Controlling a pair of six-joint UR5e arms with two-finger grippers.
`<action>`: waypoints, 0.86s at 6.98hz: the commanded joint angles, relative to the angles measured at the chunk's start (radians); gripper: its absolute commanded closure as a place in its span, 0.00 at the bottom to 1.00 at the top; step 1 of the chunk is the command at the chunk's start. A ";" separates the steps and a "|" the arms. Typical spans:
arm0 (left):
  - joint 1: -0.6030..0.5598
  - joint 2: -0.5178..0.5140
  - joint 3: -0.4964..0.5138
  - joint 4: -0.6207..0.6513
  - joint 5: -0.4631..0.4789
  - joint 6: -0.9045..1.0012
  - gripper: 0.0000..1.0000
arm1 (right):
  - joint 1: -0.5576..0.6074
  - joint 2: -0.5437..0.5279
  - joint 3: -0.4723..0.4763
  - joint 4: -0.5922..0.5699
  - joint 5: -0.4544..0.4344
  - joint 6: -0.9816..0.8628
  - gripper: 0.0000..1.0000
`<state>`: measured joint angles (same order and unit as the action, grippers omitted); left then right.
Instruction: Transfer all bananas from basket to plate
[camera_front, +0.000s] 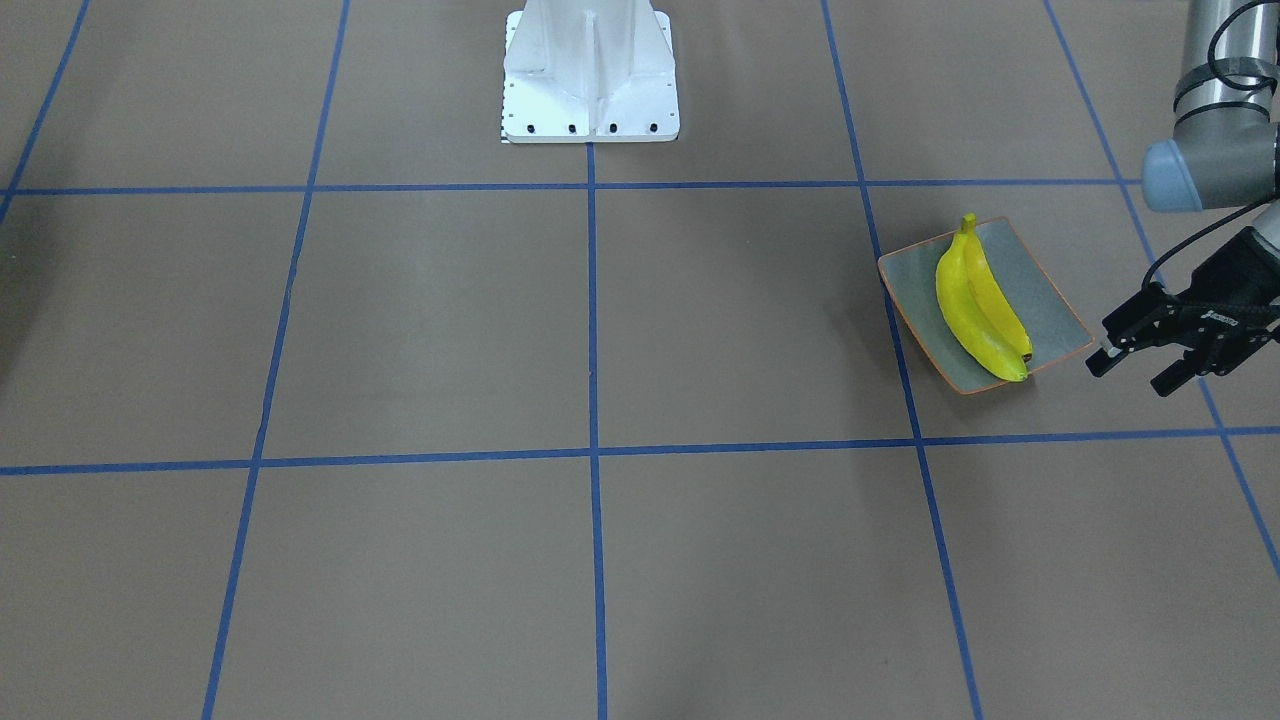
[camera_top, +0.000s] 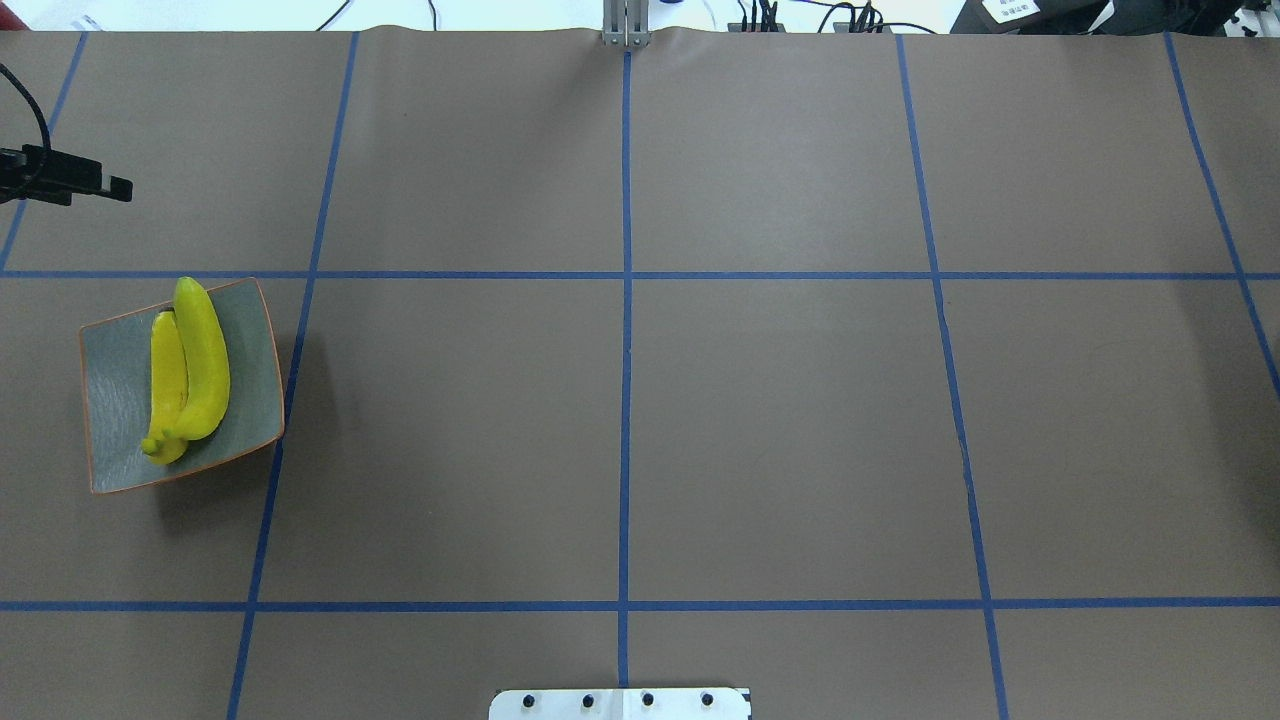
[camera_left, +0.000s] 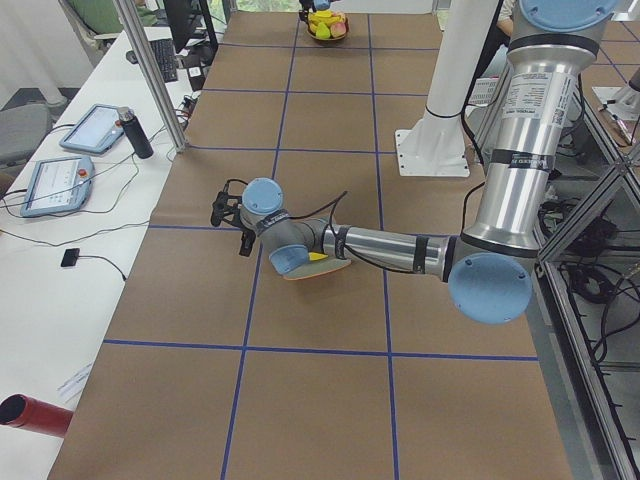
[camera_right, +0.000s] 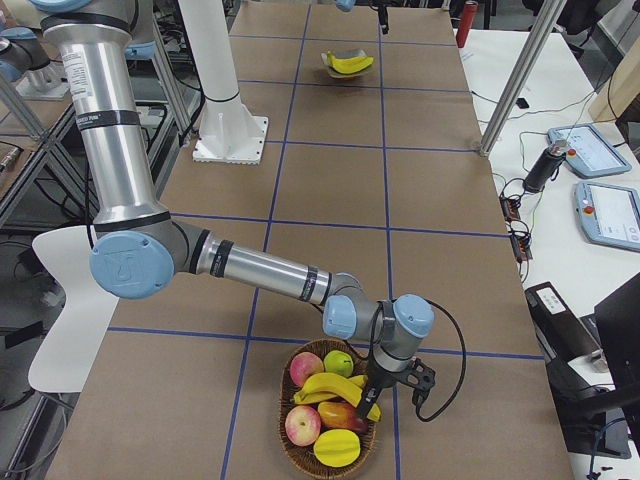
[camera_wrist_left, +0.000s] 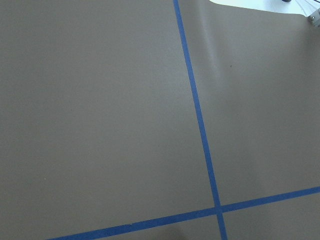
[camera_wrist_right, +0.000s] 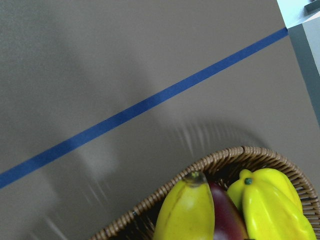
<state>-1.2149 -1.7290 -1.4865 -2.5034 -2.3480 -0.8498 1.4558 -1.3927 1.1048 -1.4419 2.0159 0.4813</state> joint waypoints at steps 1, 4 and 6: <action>0.002 -0.001 0.000 -0.002 0.003 0.000 0.00 | -0.008 -0.009 -0.002 0.000 -0.002 -0.013 0.13; 0.011 -0.006 0.002 -0.002 0.003 0.000 0.00 | -0.009 -0.011 0.000 -0.002 -0.003 -0.024 0.18; 0.012 -0.011 0.003 0.000 0.003 0.000 0.00 | -0.009 -0.009 0.004 0.000 -0.002 -0.023 0.69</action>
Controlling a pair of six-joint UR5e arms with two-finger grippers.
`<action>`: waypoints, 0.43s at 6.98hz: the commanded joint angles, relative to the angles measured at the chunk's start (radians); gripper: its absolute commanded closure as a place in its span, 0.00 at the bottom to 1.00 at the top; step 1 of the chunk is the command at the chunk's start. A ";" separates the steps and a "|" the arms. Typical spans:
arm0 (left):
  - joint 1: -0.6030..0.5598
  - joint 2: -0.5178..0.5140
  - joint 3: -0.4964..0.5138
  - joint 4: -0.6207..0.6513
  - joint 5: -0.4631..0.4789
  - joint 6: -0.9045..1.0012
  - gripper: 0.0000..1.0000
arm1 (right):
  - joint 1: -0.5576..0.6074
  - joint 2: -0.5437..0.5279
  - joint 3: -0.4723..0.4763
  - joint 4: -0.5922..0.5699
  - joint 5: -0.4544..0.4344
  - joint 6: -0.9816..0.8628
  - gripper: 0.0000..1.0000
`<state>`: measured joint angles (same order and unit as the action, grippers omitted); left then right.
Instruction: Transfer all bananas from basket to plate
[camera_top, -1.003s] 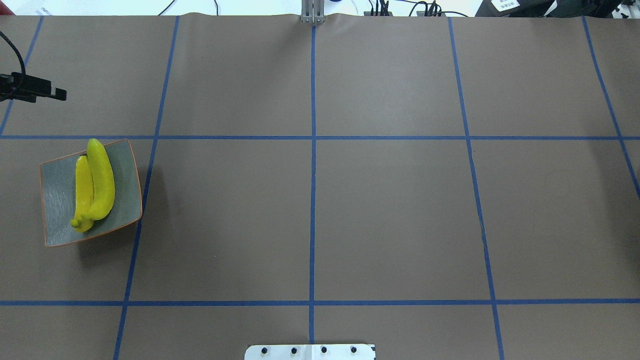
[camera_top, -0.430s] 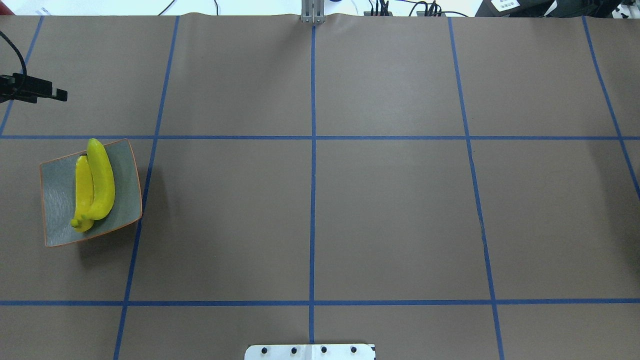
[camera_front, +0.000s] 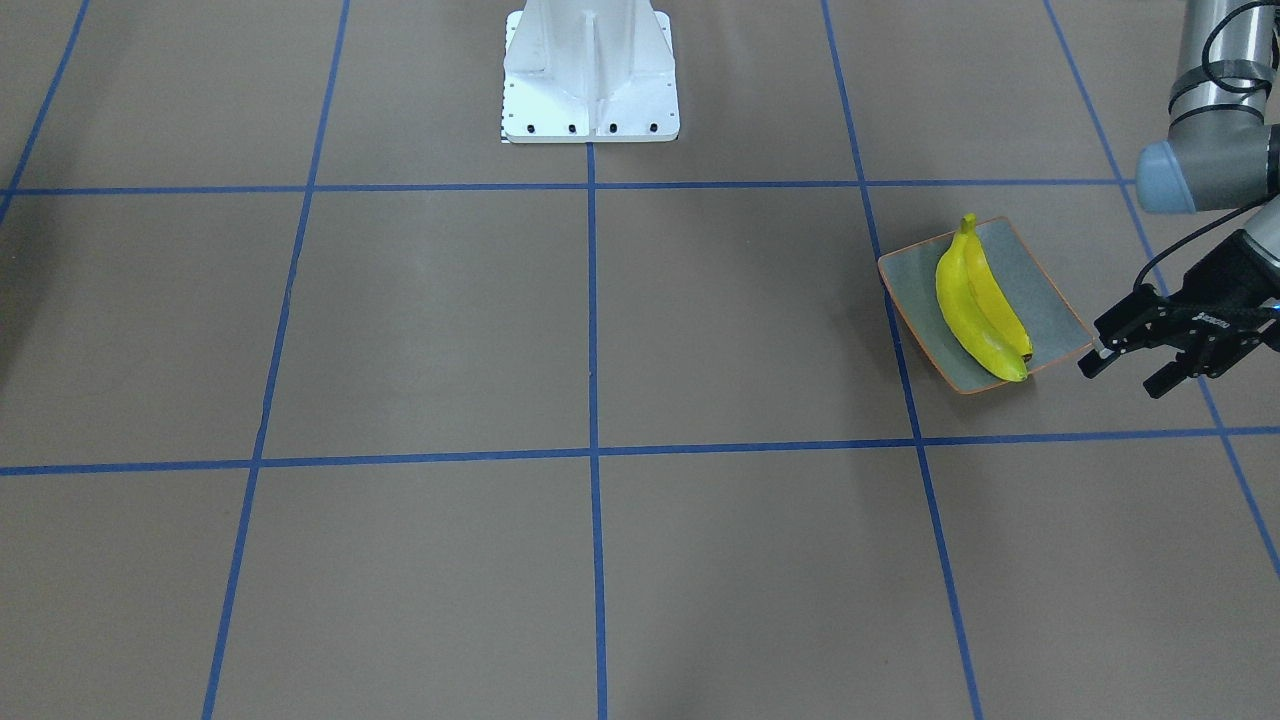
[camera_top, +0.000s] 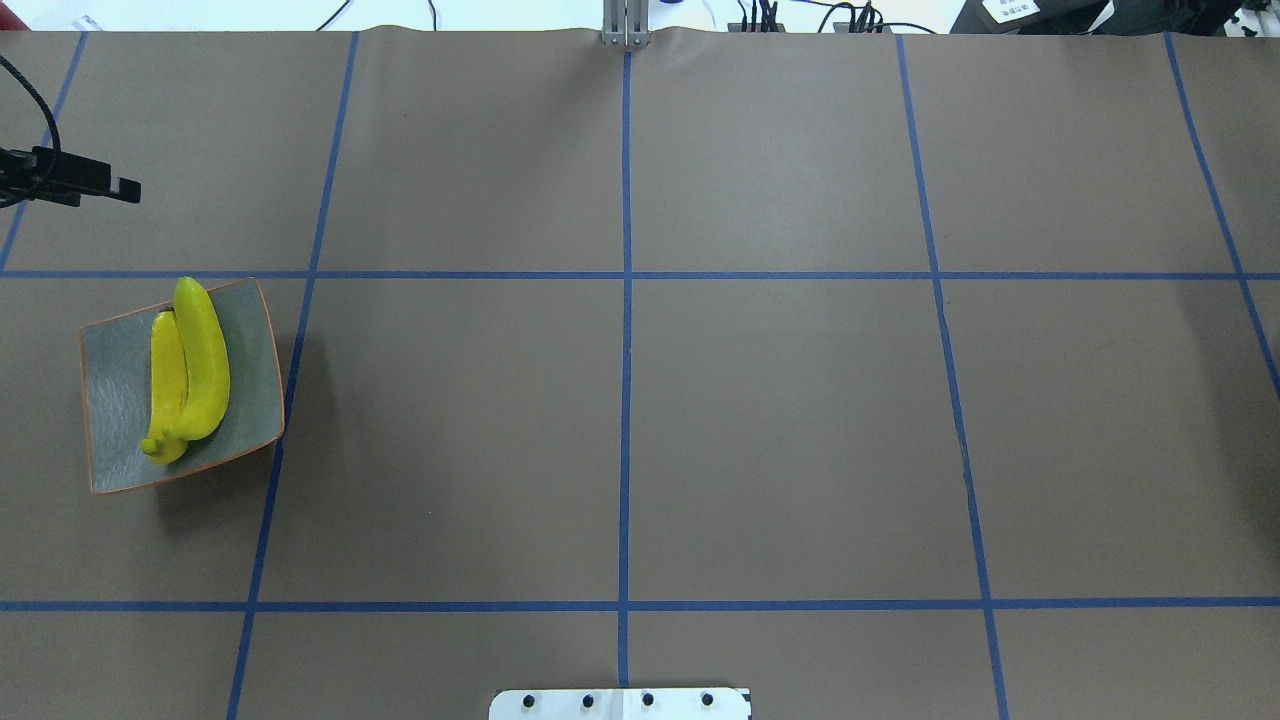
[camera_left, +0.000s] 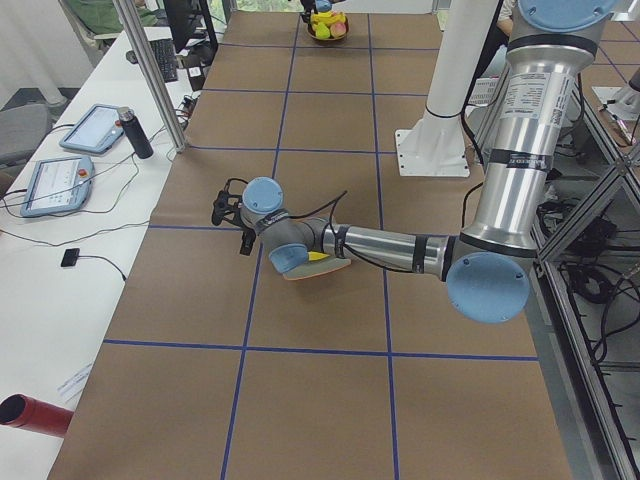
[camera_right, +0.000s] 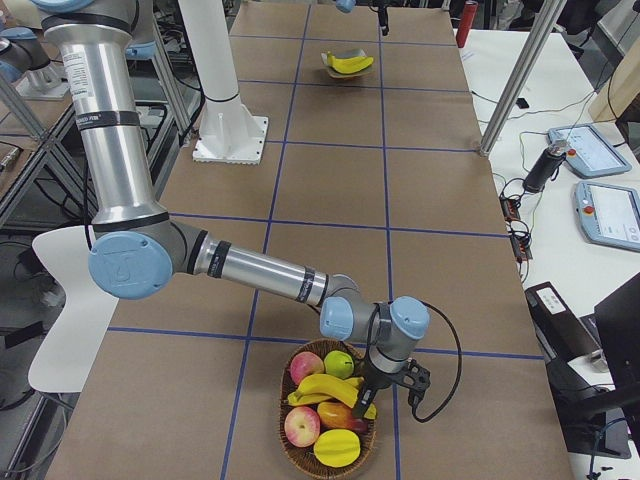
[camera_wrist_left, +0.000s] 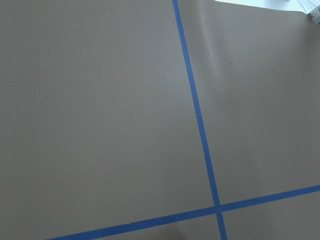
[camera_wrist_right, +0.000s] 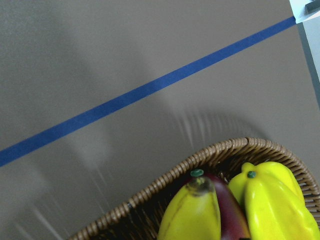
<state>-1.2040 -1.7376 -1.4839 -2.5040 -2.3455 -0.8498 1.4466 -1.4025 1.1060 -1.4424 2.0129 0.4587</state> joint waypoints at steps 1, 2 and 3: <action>0.001 -0.002 0.001 0.001 0.000 0.000 0.00 | 0.000 0.000 0.009 0.000 0.001 0.000 1.00; 0.001 -0.002 0.001 0.002 0.000 0.000 0.00 | 0.000 0.007 0.014 0.000 0.001 0.000 1.00; 0.003 -0.002 0.007 0.001 0.000 0.000 0.00 | 0.000 0.017 0.015 0.000 -0.005 0.000 1.00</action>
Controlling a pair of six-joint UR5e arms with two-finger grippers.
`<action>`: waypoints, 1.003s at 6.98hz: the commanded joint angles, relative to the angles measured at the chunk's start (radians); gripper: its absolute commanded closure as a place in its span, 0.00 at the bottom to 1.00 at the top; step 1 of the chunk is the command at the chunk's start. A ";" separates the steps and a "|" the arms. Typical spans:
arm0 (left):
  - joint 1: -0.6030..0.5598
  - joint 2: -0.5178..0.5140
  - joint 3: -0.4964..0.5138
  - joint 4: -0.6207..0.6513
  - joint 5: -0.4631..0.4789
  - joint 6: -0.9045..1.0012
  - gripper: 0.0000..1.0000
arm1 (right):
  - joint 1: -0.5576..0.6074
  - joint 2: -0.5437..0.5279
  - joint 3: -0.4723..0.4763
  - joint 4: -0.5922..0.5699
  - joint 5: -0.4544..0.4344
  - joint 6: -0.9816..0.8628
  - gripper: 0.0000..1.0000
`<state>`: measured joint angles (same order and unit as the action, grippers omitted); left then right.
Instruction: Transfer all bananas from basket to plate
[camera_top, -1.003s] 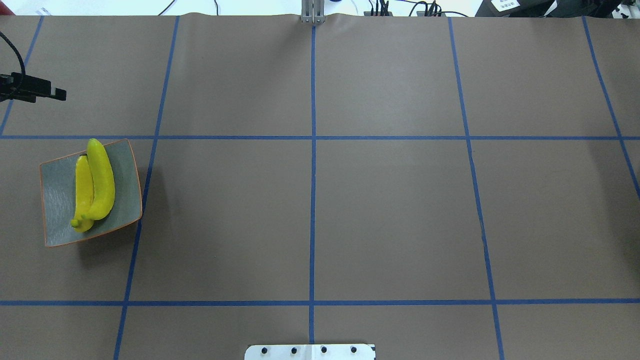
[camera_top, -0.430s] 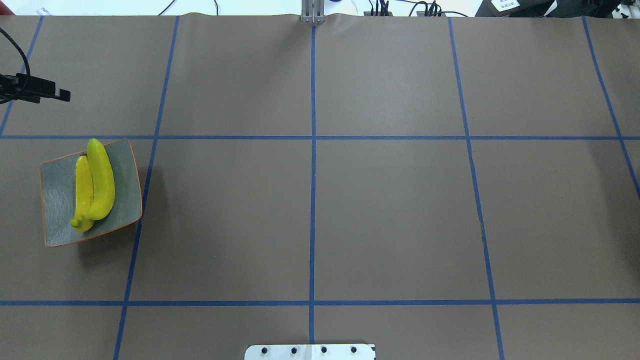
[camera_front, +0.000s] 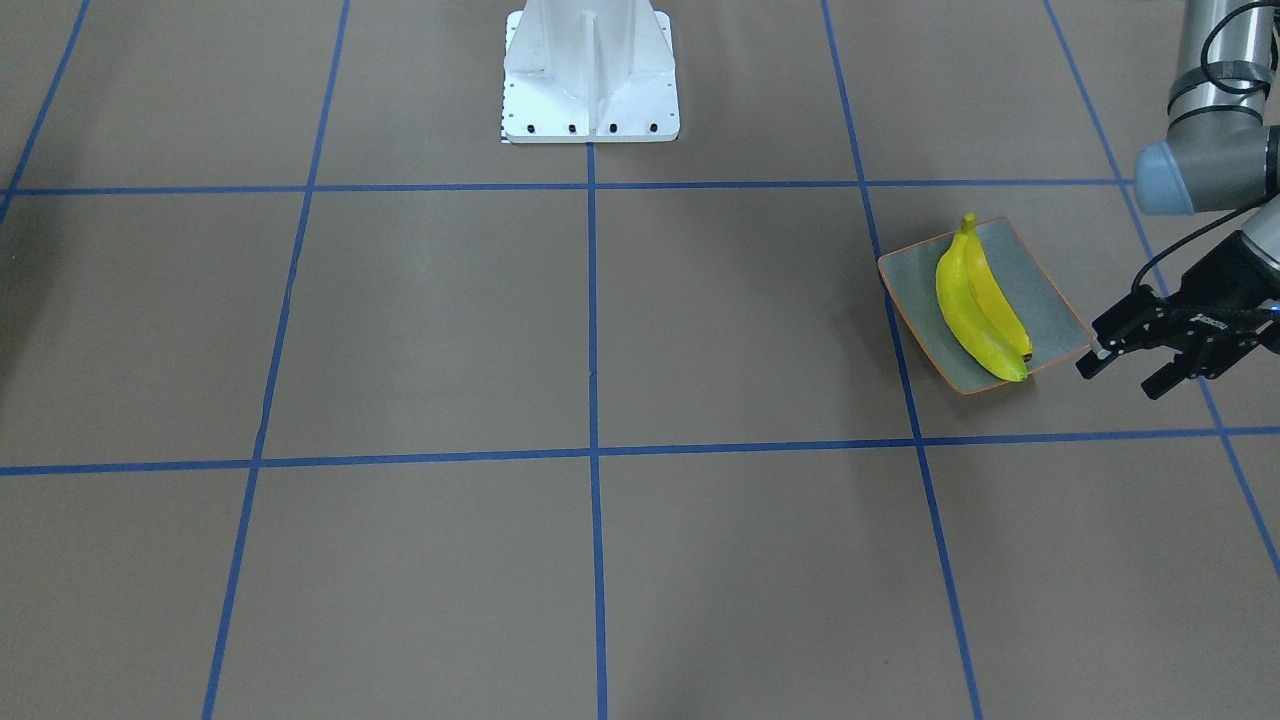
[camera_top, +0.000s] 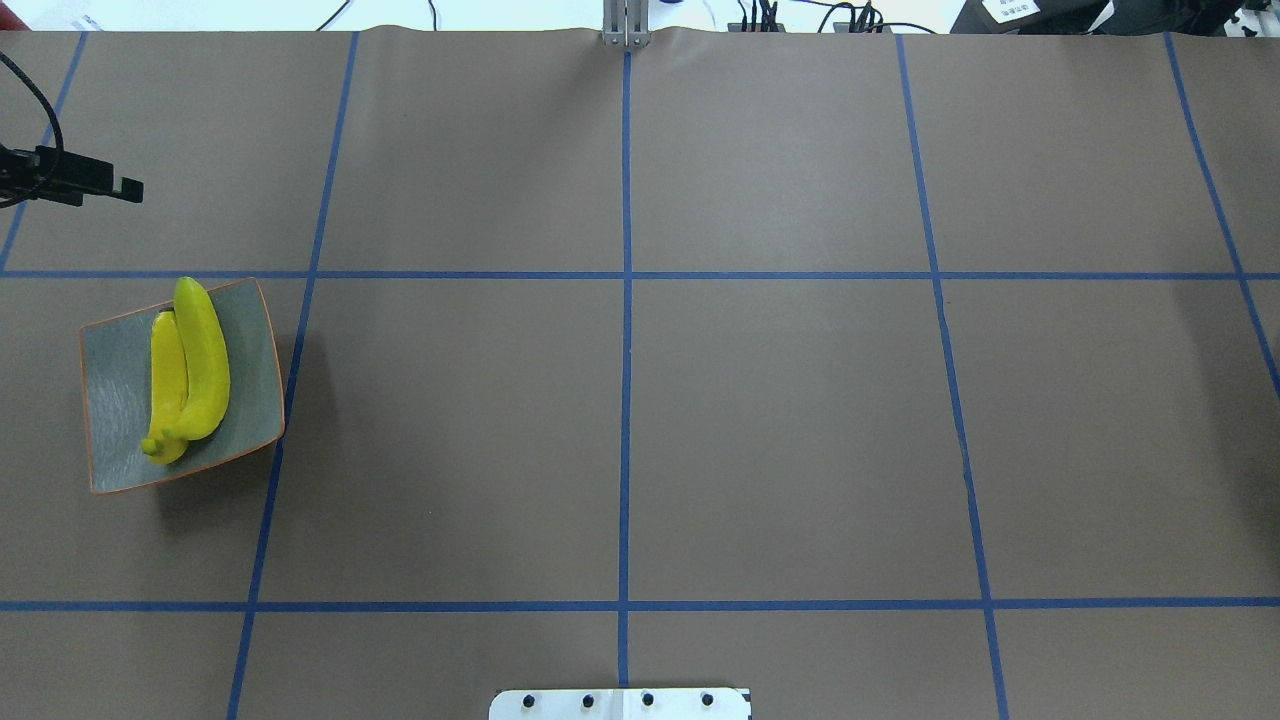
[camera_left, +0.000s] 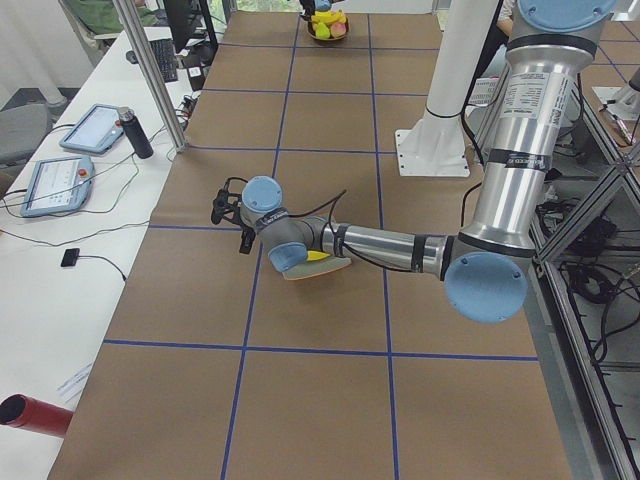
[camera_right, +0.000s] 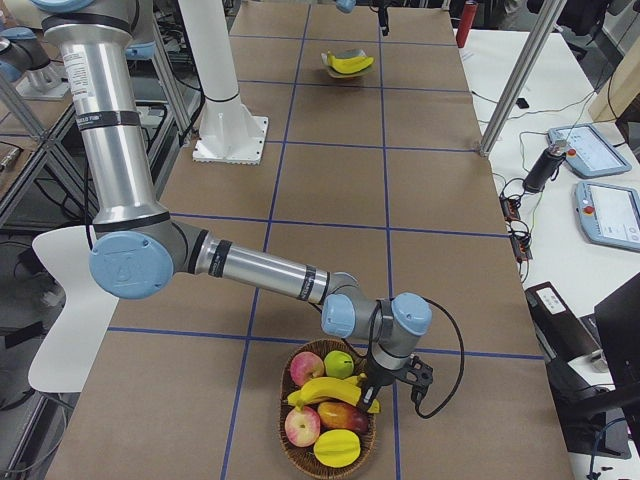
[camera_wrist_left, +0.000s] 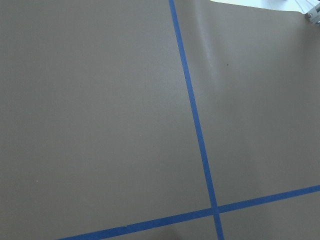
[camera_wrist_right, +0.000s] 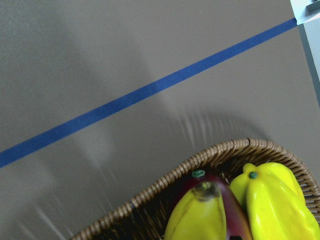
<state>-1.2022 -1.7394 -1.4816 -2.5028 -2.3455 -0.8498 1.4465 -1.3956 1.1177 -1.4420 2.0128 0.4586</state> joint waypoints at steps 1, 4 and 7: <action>0.003 -0.002 0.010 -0.001 0.000 0.000 0.00 | 0.000 0.012 0.031 0.000 -0.006 -0.003 1.00; 0.015 -0.002 0.034 -0.010 -0.002 0.000 0.00 | 0.073 -0.041 0.150 -0.021 -0.026 -0.049 1.00; 0.016 -0.002 0.061 -0.014 -0.002 0.000 0.00 | 0.182 -0.011 0.304 -0.191 -0.033 -0.232 1.00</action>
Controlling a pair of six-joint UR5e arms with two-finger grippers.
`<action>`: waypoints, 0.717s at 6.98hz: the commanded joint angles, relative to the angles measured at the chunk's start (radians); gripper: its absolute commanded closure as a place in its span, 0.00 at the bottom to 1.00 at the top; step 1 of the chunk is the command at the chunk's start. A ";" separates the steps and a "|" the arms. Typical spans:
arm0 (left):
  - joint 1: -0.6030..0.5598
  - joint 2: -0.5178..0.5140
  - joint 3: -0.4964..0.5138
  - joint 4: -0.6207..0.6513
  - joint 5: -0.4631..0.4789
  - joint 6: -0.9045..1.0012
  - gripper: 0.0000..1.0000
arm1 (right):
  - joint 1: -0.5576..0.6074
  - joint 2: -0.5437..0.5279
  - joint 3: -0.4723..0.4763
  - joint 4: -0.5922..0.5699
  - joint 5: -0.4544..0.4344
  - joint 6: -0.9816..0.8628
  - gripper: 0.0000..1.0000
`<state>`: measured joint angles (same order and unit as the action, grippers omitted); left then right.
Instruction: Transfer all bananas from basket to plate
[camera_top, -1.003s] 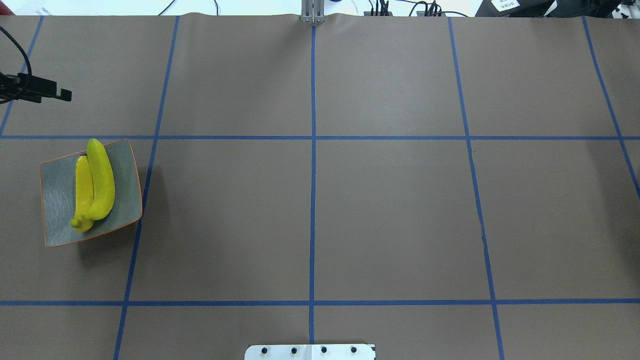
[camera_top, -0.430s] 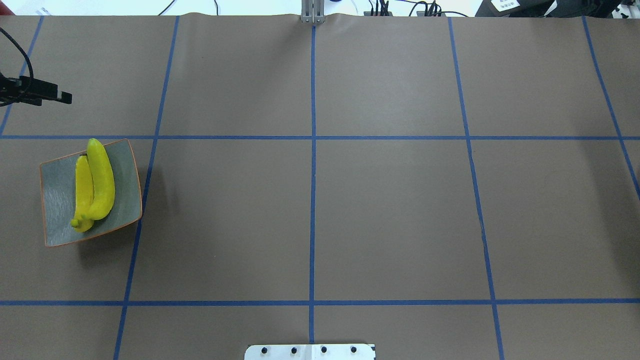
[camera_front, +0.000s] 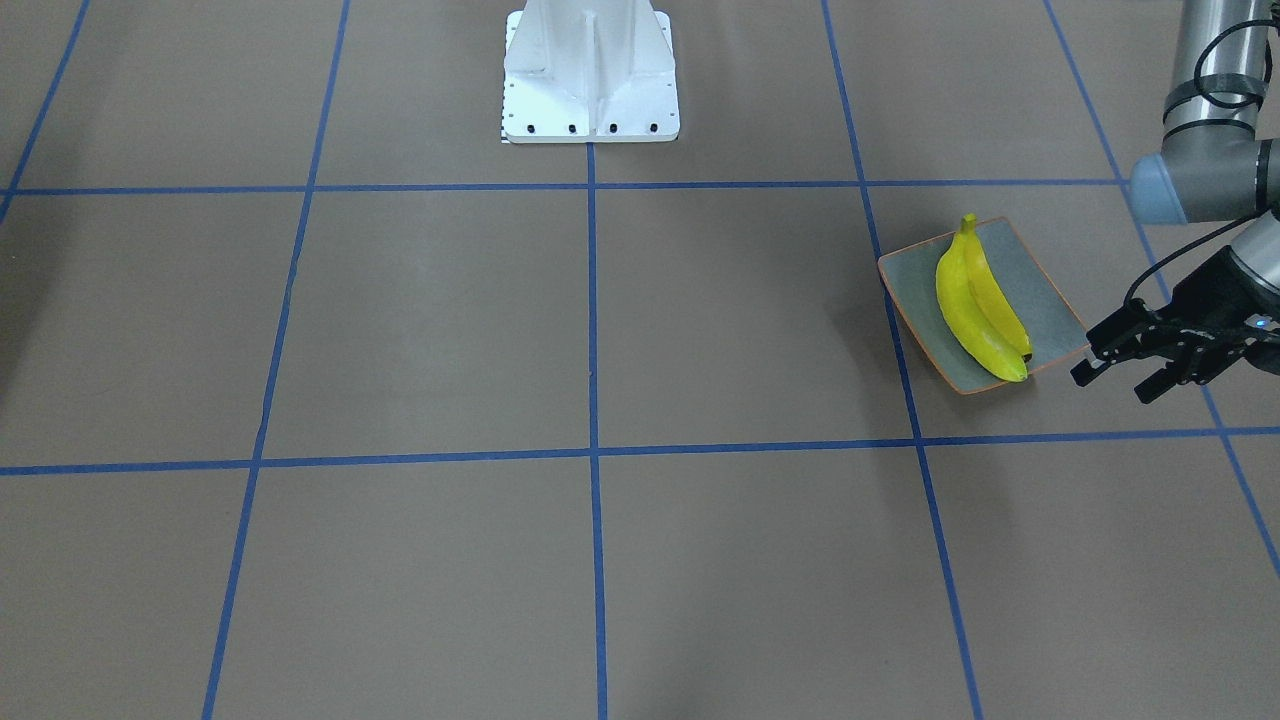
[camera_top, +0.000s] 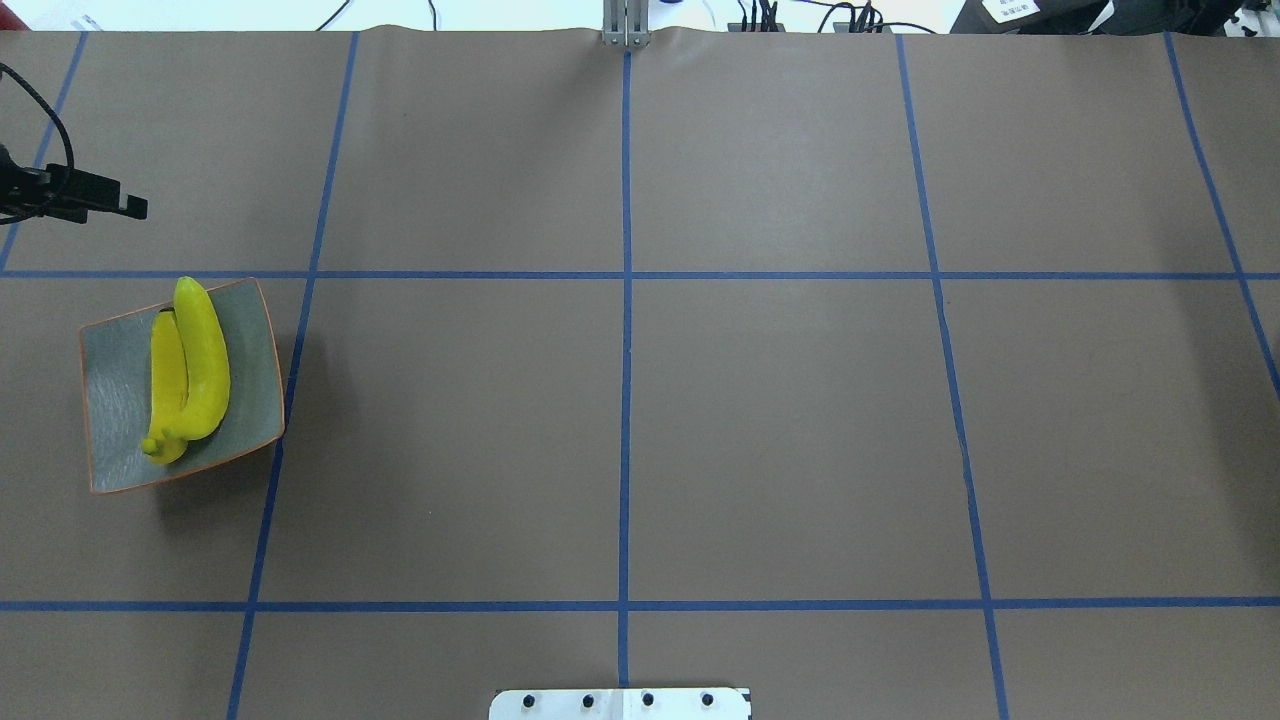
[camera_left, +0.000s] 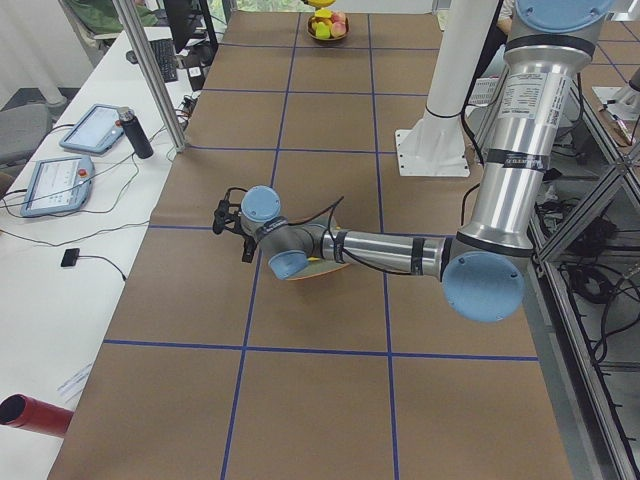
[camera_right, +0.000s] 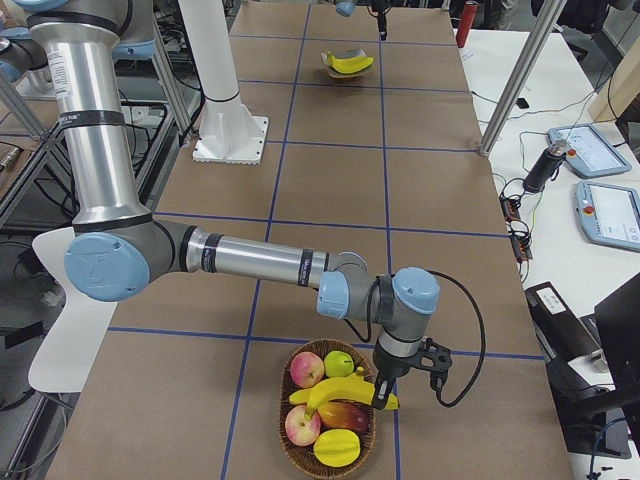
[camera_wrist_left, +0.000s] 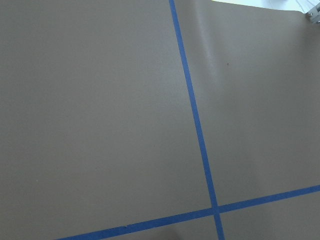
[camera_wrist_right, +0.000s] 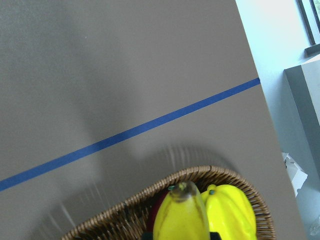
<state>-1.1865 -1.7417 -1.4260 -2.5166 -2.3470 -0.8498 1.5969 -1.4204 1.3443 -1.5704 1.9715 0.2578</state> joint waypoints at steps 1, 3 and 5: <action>0.001 0.001 0.006 -0.001 0.000 -0.002 0.00 | 0.031 0.079 0.075 -0.101 0.056 -0.009 1.00; 0.001 -0.005 0.006 0.005 -0.002 -0.026 0.00 | -0.073 0.205 0.067 -0.100 0.240 0.276 1.00; 0.002 -0.062 0.010 0.009 -0.003 -0.120 0.00 | -0.197 0.305 0.105 -0.099 0.398 0.452 1.00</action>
<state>-1.1847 -1.7692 -1.4185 -2.5067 -2.3487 -0.9057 1.4713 -1.1721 1.4226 -1.6709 2.2660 0.6000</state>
